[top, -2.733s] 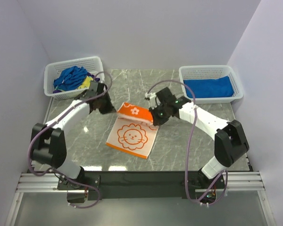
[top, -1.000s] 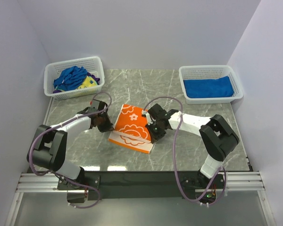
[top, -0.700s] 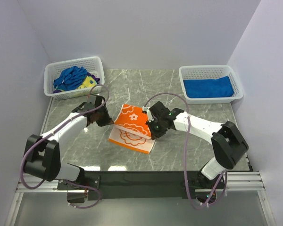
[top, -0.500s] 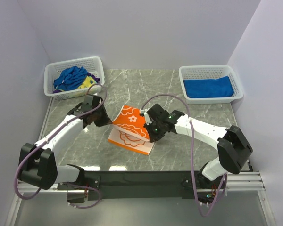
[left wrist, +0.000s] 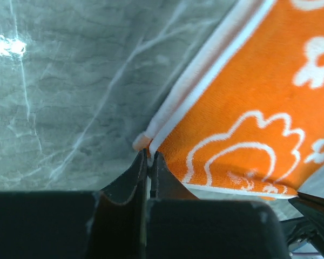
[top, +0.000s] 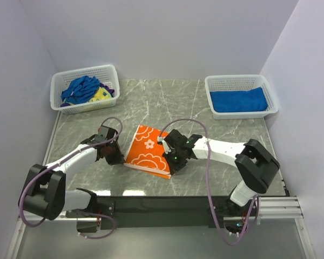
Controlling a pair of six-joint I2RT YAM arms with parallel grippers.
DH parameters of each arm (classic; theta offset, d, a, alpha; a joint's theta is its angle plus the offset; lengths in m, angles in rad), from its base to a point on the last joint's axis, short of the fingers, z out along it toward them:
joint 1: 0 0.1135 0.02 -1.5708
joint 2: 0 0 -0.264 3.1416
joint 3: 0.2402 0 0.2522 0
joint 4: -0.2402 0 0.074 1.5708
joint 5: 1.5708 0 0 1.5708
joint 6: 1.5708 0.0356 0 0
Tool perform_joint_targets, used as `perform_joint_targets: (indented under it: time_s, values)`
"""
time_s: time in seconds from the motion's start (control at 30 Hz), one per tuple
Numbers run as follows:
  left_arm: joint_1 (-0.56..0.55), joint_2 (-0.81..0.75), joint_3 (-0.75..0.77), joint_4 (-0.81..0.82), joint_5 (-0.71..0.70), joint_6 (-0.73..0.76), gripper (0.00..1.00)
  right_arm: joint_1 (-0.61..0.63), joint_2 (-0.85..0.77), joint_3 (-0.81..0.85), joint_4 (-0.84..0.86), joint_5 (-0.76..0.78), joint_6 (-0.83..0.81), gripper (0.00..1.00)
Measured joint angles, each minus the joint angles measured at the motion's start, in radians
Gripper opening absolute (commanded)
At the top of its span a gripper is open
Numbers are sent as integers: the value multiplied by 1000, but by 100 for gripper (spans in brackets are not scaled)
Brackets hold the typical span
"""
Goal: Fold and stack the towels
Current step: Fold the towel
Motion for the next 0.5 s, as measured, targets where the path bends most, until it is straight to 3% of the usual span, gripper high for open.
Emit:
perform_joint_targets:
  time_s: [0.5]
  values:
    - [-5,54,-2,57,-19,-13,0,5,68,-10,43,-40,26,0]
